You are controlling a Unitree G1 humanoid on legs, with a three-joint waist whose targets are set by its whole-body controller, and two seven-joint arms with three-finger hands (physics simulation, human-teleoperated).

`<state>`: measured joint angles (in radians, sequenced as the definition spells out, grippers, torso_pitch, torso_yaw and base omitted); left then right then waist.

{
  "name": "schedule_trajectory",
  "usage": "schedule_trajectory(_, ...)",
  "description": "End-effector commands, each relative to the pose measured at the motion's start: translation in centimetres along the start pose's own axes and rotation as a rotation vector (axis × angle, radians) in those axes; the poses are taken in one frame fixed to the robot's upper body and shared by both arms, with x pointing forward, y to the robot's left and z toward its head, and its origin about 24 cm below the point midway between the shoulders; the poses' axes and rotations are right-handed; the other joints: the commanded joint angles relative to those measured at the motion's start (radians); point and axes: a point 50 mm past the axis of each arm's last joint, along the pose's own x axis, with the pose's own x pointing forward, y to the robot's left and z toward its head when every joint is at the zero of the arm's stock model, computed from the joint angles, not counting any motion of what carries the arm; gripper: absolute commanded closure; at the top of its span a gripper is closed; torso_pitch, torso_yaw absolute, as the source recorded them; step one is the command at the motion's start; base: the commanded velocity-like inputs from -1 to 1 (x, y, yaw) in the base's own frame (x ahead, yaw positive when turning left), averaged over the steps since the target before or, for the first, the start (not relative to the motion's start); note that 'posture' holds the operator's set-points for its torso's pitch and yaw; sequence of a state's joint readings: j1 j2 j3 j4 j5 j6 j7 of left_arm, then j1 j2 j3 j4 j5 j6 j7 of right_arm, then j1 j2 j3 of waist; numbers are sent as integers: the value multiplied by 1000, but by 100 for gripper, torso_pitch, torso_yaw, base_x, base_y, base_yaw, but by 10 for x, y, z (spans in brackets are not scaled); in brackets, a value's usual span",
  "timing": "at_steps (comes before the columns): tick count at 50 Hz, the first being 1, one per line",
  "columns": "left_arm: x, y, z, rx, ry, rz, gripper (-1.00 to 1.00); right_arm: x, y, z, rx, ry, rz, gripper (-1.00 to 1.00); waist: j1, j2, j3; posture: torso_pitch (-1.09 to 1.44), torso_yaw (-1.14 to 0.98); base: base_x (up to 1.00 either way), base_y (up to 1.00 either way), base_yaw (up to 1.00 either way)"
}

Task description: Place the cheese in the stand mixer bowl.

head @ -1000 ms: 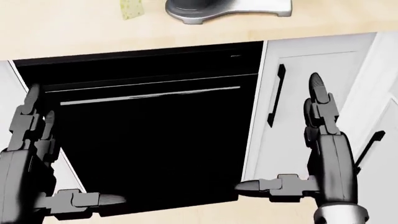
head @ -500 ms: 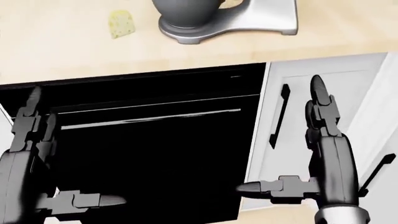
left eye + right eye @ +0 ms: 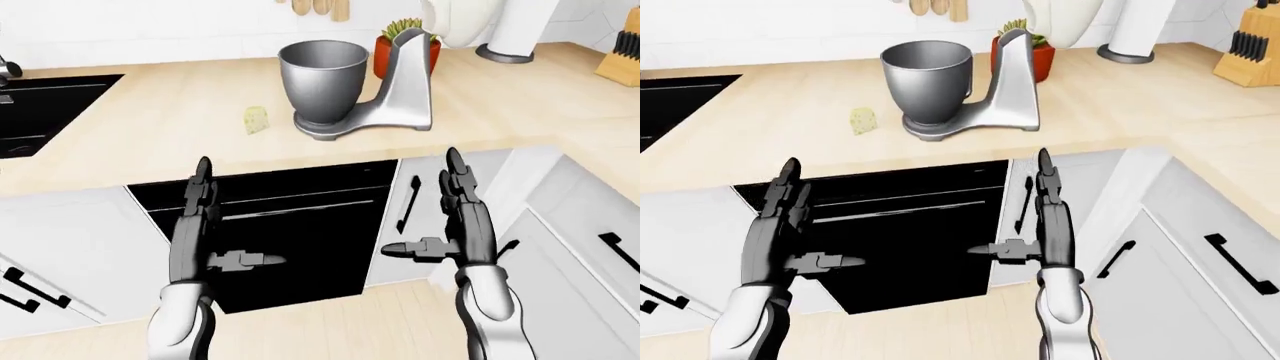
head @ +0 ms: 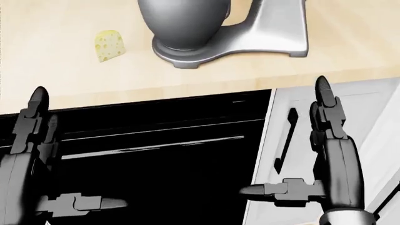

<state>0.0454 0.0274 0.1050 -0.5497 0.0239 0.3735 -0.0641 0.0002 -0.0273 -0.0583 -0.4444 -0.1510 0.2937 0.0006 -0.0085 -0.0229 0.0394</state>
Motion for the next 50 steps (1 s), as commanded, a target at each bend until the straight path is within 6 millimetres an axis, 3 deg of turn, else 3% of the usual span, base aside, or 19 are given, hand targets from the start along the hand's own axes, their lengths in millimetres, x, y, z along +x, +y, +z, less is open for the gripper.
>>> schedule_trajectory(1,0,3,18,15,-102,18,-100,0,1,22,11,-115,7,-96,4,4,-11,0,0,21,0,0)
schedule_trajectory(5,0,3,19,14,-103,18,-100,-4,-2,25,11,-120,-5,-96,-2,56,-2,0,0,21,0,0)
schedule_trajectory(7,-1,3,19,13,-103,18,-100,-5,-4,25,10,-122,-10,-96,-2,119,-24,0,0,20,0,0)
schedule_trajectory(8,-1,3,19,14,-103,18,-100,-5,-4,25,11,-122,-11,-96,12,80,-18,0,0,21,0,0)
schedule_trajectory(10,-1,4,19,13,-103,19,-100,-5,-4,25,10,-123,-13,-96,15,91,-8,0,0,21,0,0)
schedule_trajectory(16,-1,3,18,13,-103,17,-100,-6,-6,25,7,-123,-20,-96,25,39,-8,0,0,20,0,0)
schedule_trajectory(18,-1,3,19,12,-104,16,-100,-7,-6,26,8,-124,-22,-96,28,7,-10,0,0,20,0,0)
schedule_trajectory(20,0,3,18,12,-103,16,-100,-7,-6,26,8,-125,-22,-96,26,-54,-27,0,0,21,0,0)
schedule_trajectory(21,0,3,18,12,-103,16,-100,-7,-6,26,9,-125,-22,-96,12,-18,-21,0,0,20,0,0)
schedule_trajectory(24,0,2,18,12,-103,15,-100,-7,-7,26,8,-123,-25,-95,4,-22,-14,0,0,20,0,0)
schedule_trajectory(29,0,2,18,12,-103,14,-100,-8,-8,26,10,-125,-29,-97,2,23,-1,0,0,20,0,0)
schedule_trajectory(31,0,2,19,12,-103,14,-100,-8,-8,26,11,-126,-29,-97,-2,55,-2,0,0,20,0,0)
schedule_trajectory(33,0,2,19,12,-103,14,-100,-8,-8,26,11,-126,-29,-97,-2,117,-23,0,0,21,0,0)
schedule_trajectory(34,0,3,19,12,-104,14,-100,-8,-8,26,12,-128,-31,-97,12,79,-17,0,0,20,0,0)
schedule_trajectory(36,0,3,19,12,-104,15,-100,-9,-10,26,20,-129,-40,-97,16,84,13,0,0,10,0,0)
schedule_trajectory(38,0,3,18,13,-103,15,-100,-9,-10,25,23,-125,-44,-96,7,69,-23,0,0,0,0,0)
schedule_trajectory(43,0,3,18,11,-102,15,-100,-14,-15,28,29,-143,-70,-96,20,-17,-12,0,0,0,0,0)
schedule_trajectory(44,0,3,18,12,-103,15,-100,-15,-16,29,29,-151,-77,-97,21,10,-10,0,0,0,0,0)
schedule_trajectory(50,-1,3,17,10,-102,15,-100,-19,-20,32,28,-171,-97,-97,22,21,-41,0,0,0,0,0)
